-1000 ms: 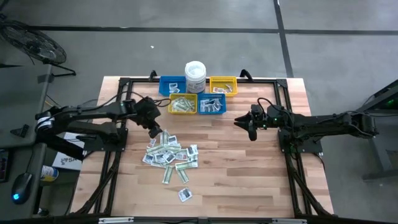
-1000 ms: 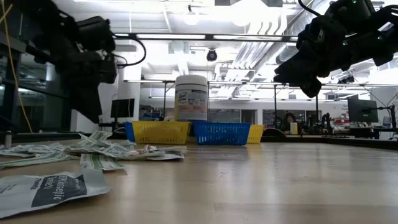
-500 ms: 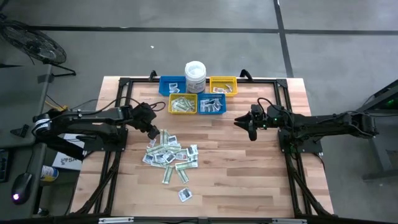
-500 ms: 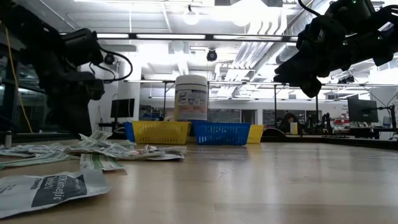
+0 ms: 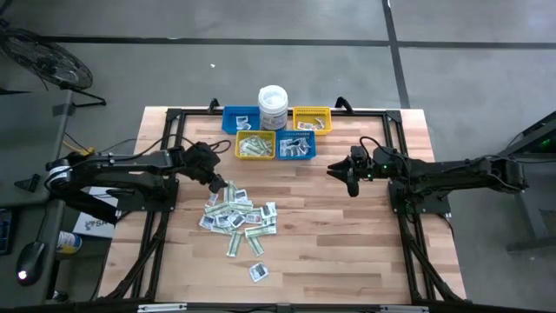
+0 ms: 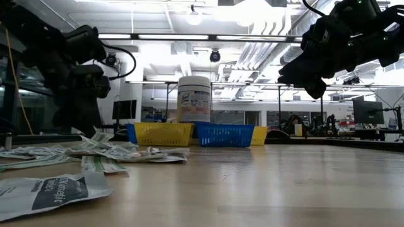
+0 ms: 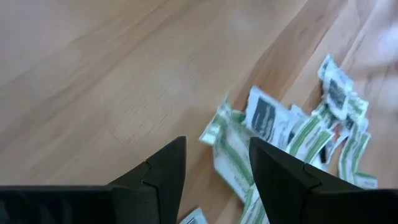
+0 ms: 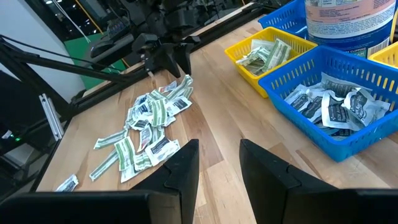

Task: Pick & Place First Aid Supplies
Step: Put the green bandage pad into the left yellow bin

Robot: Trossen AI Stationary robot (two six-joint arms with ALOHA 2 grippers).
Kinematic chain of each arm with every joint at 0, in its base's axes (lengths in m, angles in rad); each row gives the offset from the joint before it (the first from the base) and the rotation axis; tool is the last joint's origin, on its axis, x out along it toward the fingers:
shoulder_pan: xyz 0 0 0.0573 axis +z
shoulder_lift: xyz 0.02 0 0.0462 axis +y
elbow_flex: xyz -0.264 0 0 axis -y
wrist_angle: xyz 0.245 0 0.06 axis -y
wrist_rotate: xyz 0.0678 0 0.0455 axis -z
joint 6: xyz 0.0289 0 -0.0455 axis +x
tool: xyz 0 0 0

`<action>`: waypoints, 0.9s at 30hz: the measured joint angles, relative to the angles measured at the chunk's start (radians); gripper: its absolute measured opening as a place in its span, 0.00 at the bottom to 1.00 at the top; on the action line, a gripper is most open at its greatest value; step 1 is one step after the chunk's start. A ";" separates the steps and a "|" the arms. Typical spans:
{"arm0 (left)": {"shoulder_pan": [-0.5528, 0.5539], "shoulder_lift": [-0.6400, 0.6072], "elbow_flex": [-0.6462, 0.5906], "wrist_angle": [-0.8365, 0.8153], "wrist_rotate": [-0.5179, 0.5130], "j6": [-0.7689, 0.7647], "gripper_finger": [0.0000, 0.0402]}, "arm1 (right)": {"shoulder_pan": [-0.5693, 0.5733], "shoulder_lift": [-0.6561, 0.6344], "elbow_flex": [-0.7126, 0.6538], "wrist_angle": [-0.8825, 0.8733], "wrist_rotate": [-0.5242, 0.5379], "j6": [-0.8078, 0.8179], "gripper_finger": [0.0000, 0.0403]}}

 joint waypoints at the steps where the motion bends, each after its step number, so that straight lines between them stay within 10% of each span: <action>1: 0.000 0.000 0.000 0.009 0.000 -0.004 0.44 | 0.000 0.000 0.000 0.000 0.000 0.000 0.27; 27: 0.000 0.076 0.000 0.086 0.026 -0.022 0.44 | 0.000 0.000 0.000 0.000 0.000 0.000 0.27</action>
